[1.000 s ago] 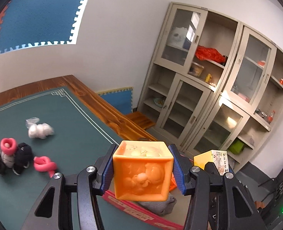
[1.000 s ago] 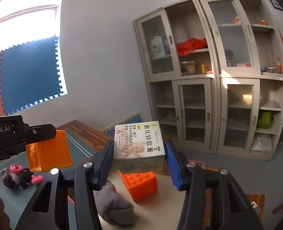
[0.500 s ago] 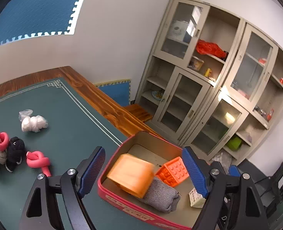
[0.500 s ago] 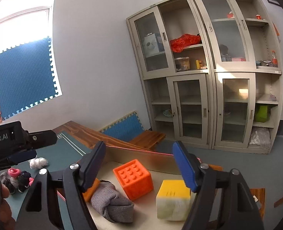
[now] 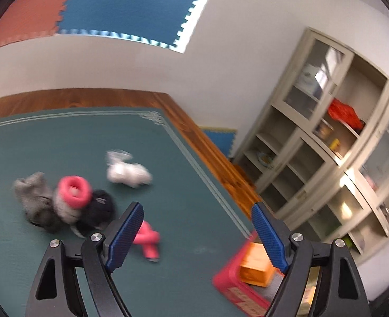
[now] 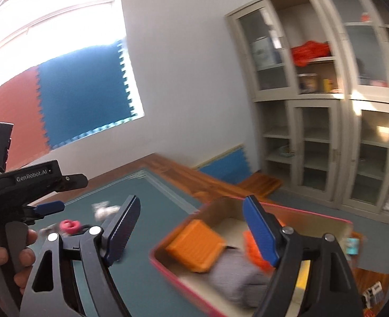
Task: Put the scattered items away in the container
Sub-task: 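Withdraw both grippers from the tin back over the remaining items, then grasp striped sock bundle with left gripper while right gripper grasps pink knotted tube, then carry sock bundle and pink tube into the red tin, opening both grippers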
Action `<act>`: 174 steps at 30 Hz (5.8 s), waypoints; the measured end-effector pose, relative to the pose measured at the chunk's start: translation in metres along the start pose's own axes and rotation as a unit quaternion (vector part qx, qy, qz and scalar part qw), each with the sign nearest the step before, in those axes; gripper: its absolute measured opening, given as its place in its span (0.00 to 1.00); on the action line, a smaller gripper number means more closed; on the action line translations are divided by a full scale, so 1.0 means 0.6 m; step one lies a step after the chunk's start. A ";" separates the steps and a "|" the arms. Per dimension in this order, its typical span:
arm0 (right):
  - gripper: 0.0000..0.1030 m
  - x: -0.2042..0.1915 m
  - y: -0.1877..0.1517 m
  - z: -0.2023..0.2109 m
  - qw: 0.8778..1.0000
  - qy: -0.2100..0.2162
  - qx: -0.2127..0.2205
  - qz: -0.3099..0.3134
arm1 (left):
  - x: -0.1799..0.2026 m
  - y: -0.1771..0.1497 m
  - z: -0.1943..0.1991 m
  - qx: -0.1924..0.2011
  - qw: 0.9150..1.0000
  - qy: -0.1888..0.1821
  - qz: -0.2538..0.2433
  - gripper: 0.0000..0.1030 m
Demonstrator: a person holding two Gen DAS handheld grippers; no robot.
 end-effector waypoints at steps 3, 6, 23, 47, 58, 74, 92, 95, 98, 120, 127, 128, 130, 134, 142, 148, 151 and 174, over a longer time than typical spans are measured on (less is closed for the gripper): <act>0.81 -0.061 -0.017 -0.032 0.998 0.038 -0.033 0.026 | -0.068 -0.006 0.018 0.000 0.999 0.052 0.004 0.83; 0.81 -0.127 -0.043 -0.075 0.994 0.071 -0.069 0.054 | -0.137 -0.018 0.030 -0.009 0.996 0.082 0.024 0.83; 0.81 -0.176 -0.177 -0.287 0.964 0.086 -0.234 0.087 | -0.358 -0.077 0.001 -0.072 0.977 0.174 0.103 0.83; 0.81 -0.198 -0.266 -0.286 0.928 0.094 -0.316 0.171 | -0.373 -0.135 -0.062 -0.124 0.970 0.159 0.135 0.86; 0.81 -0.189 -0.260 -0.291 0.933 0.082 -0.311 0.165 | -0.376 -0.150 -0.085 -0.124 0.970 0.108 0.181 0.86; 0.78 -0.189 -0.279 -0.295 0.925 0.066 -0.315 0.199 | -0.361 -0.129 -0.077 -0.107 0.974 0.142 0.138 0.47; 0.55 -0.188 -0.228 -0.292 0.949 0.069 -0.270 0.150 | -0.354 -0.094 -0.031 -0.066 0.977 0.157 0.130 0.47; 0.55 -0.187 -0.214 -0.286 0.954 0.070 -0.258 0.136 | -0.341 -0.079 -0.020 -0.052 0.979 0.155 0.123 0.47; 0.55 -0.185 -0.198 -0.280 0.960 0.071 -0.244 0.122 | -0.324 -0.062 -0.004 -0.036 0.981 0.150 0.114 0.47; 0.55 -0.163 -0.087 -0.222 0.990 0.046 -0.108 0.074 | -0.182 -0.014 0.027 0.005 0.996 0.078 0.033 0.47; 0.55 -0.120 -0.041 -0.123 0.998 0.029 -0.033 0.037 | -0.129 -0.014 0.028 0.009 0.999 0.047 0.005 0.47; 0.55 -0.109 -0.036 -0.109 0.999 0.025 -0.024 0.031 | -0.119 -0.014 0.028 0.008 0.999 0.042 -0.001 0.47; 0.55 -0.081 -0.029 -0.084 1.000 0.016 -0.017 0.016 | -0.099 -0.016 0.027 0.008 0.999 0.031 -0.014 0.47; 0.55 -0.020 -0.010 -0.044 1.000 -0.013 -0.005 -0.004 | -0.056 -0.022 0.025 0.005 0.999 0.013 -0.039 0.47; 0.55 0.083 0.028 0.021 0.997 -0.071 0.022 -0.016 | 0.019 -0.039 0.015 -0.007 0.997 -0.017 -0.077 0.47; 0.55 0.138 0.040 0.045 0.995 -0.096 0.027 -0.019 | 0.102 -0.050 0.002 -0.020 0.993 -0.061 -0.099 0.47; 0.55 0.157 0.040 0.050 0.994 -0.105 0.026 -0.023 | 0.151 -0.057 -0.006 -0.026 0.990 -0.081 -0.113 0.47; 0.56 0.212 0.040 0.065 0.992 -0.117 0.022 -0.033 | 0.328 -0.094 -0.066 -0.066 0.974 -0.149 -0.157 0.47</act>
Point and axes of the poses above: each gripper's, at about its wrist camera, not at the fingertips, and z roughly against the way its jaws point, x to its right, y to its top, the point moved 10 cm from there along -z, roughly the way its jaws point, and after that the axes turned 14 degrees about -z, right-handed, at the moved point
